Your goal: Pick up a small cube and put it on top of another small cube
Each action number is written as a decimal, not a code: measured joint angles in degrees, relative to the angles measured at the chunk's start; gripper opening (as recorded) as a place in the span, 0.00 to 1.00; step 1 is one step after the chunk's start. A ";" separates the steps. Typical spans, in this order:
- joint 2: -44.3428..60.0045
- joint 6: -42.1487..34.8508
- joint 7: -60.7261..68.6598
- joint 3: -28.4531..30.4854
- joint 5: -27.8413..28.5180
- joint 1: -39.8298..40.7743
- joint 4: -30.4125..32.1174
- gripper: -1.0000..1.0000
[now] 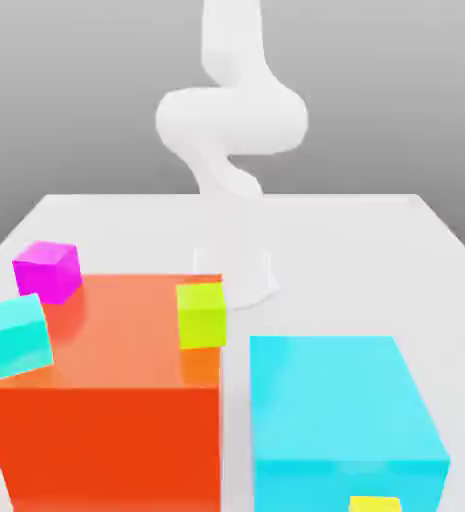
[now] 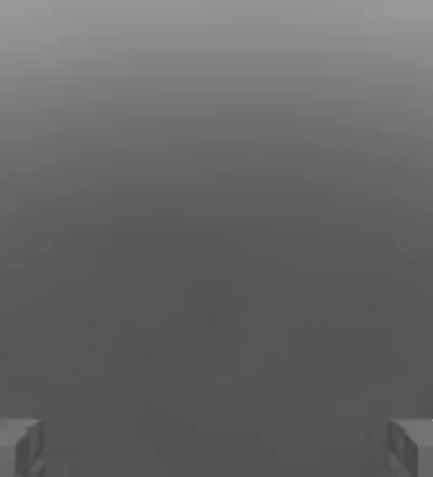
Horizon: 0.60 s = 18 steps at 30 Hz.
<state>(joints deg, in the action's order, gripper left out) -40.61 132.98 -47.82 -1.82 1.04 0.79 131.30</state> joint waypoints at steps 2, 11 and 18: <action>4.42 0.97 -1.75 -1.50 0.99 0.59 -0.42 0.50; 23.19 5.21 -9.61 -7.40 5.78 2.47 -2.14 0.50; 37.77 8.47 -15.82 -9.96 9.66 1.77 -3.49 0.50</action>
<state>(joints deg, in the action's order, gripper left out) -2.84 141.44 -63.64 -11.78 10.70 2.56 127.81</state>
